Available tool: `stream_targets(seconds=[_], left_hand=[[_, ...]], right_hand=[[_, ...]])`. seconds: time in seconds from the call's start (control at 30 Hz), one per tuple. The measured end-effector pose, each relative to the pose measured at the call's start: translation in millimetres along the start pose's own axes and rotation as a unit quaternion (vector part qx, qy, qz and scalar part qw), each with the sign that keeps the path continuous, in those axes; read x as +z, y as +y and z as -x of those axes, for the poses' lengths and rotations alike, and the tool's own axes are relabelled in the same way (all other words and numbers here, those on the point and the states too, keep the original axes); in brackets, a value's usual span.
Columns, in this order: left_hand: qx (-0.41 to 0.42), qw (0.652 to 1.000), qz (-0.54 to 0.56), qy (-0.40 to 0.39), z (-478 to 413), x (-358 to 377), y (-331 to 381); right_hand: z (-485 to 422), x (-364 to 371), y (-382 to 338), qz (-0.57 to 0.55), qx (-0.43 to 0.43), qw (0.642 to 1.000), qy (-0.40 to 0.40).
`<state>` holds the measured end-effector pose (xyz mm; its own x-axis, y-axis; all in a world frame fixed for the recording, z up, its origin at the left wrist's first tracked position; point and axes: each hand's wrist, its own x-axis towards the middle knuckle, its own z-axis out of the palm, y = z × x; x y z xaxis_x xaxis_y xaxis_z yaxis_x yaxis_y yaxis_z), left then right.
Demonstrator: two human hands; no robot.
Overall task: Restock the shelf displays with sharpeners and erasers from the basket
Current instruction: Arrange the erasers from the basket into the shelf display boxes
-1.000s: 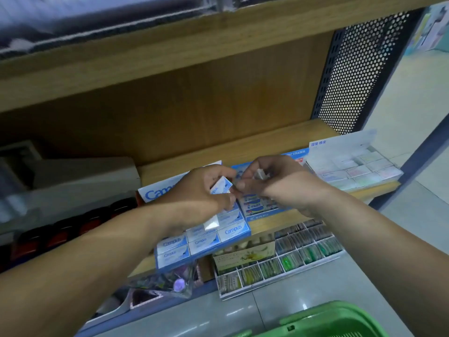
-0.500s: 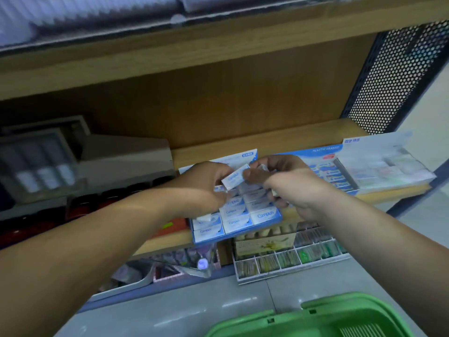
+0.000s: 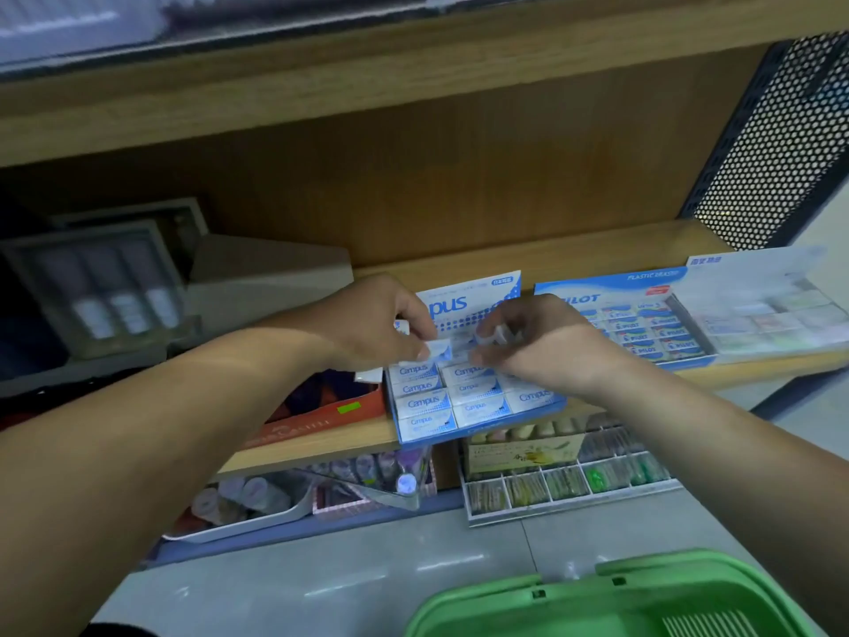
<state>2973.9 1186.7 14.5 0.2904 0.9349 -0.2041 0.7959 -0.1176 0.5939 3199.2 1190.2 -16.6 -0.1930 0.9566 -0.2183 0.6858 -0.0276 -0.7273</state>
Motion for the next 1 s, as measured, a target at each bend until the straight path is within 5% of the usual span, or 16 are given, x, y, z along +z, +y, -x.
stream_targets(seconds=[0.1, 0.27, 0.67, 0.93, 1.0], left_hand=[[-0.009, 0.998, -0.064, -0.023, -7, 6, -4], [-0.018, 0.985, -0.162, -0.056, -22, 16, -1], [-0.021, 0.972, -0.214, -0.095, -17, 14, -7], [-0.003, 0.995, -0.095, 0.000, 0, 7, 10], [0.009, 1.000, -0.008, 0.010, 5, 9, 19]], right_hand=[[3, -9, 6, 0.184, -0.032, 0.982, -0.040], [1, -2, 14, 0.246, -0.079, 0.964, -0.057], [-3, -3, 17, 0.224, -0.073, 0.970, -0.065], [6, -3, 18, 0.194, -0.083, 0.977, -0.026], [11, -4, 17, 0.092, -0.081, 0.992, 0.028]])
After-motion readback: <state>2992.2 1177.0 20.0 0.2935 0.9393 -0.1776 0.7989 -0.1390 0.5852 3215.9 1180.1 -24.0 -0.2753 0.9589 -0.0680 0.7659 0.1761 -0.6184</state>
